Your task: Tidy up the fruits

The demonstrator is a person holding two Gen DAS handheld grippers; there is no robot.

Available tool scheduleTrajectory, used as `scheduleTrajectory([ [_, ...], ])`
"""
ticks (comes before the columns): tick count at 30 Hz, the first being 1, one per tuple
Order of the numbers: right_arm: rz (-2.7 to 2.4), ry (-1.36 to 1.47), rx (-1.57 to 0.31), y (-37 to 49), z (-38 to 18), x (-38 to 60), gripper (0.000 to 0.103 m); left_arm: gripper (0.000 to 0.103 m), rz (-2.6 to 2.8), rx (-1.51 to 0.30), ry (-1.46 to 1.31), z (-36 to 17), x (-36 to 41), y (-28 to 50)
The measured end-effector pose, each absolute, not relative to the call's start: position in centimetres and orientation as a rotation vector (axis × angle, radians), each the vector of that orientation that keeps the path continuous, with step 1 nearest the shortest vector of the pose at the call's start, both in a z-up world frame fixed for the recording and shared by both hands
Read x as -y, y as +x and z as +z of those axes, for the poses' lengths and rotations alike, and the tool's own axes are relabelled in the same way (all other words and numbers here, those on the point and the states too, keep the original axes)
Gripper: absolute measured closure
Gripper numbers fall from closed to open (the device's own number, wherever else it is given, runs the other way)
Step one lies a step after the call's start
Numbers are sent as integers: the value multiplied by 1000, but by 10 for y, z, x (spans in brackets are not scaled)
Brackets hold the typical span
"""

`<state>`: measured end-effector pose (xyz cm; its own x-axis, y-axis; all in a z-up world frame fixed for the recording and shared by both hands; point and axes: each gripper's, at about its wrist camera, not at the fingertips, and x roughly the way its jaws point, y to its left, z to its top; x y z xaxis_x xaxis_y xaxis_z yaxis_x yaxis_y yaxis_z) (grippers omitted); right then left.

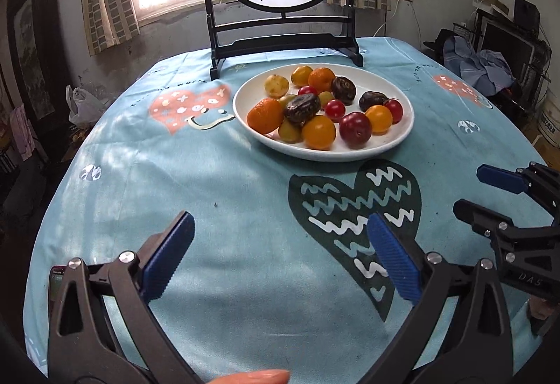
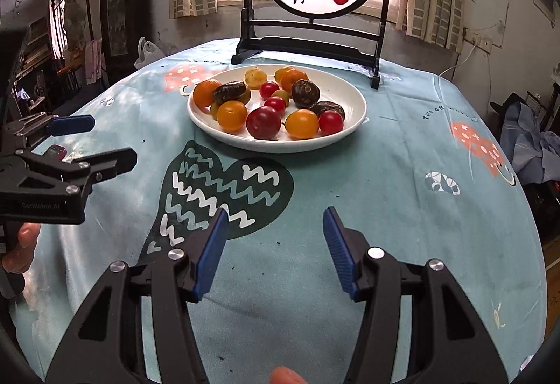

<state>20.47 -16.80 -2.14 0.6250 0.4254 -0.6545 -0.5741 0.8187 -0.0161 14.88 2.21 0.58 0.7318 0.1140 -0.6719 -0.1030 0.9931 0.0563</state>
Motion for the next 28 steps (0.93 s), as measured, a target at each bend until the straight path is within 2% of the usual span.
scheduleTrajectory([
  [28,584,-192,-712,203,-22,174,46,2,148,-701,31,0,-20,141],
])
